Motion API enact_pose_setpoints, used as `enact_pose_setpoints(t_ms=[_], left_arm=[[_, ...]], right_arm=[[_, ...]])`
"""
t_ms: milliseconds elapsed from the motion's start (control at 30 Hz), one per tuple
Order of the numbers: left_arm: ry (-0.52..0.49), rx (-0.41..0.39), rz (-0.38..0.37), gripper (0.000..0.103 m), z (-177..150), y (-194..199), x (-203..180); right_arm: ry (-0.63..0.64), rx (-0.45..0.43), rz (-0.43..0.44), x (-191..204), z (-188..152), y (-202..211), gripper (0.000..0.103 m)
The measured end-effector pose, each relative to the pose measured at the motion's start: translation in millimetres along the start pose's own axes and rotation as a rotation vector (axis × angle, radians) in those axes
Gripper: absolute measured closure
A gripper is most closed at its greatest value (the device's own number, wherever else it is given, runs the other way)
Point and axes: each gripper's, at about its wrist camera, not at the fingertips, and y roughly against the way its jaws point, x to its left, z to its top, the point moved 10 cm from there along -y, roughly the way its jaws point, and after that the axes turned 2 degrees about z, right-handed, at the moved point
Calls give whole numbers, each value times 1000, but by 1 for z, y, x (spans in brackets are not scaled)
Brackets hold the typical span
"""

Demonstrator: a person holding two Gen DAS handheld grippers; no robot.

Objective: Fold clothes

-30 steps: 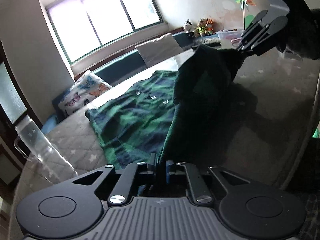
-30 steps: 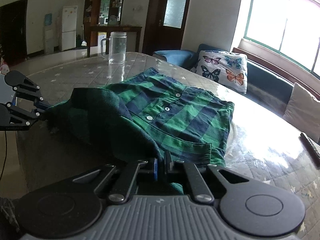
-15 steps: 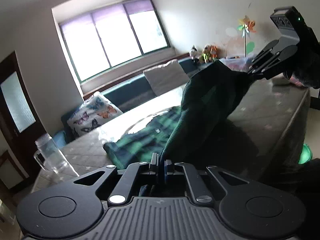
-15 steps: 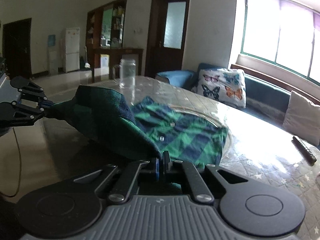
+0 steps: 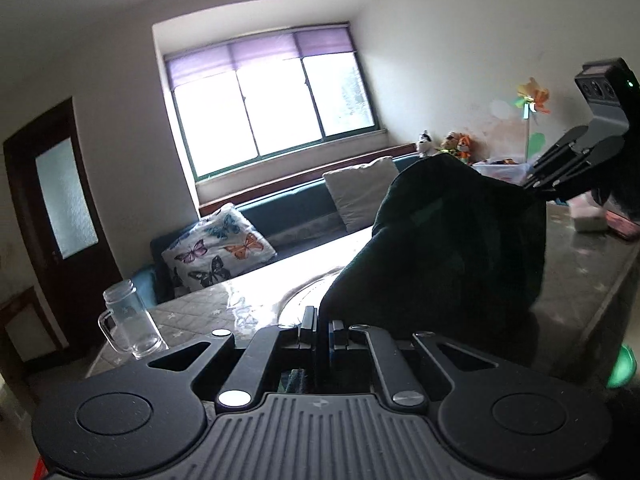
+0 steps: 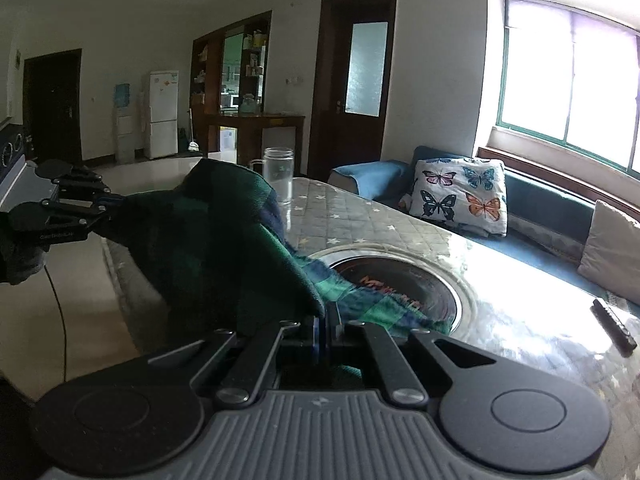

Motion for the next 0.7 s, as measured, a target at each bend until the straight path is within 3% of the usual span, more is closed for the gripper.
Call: enact_pose_setpoints(t_ms=[200, 333, 533, 700], left_arm=[[13, 39, 12, 97, 12, -63, 32], [25, 127, 17, 97, -5, -121, 50], [53, 270, 26, 97, -38, -208, 76], [106, 350, 34, 97, -73, -244, 86]], right_arm=[[-15, 37, -19, -39, 25, -54, 101], [-30, 92, -35, -69, 35, -105, 101], [-88, 192, -59, -103, 16, -192, 101], [-162, 250, -82, -120, -15, -247, 101]])
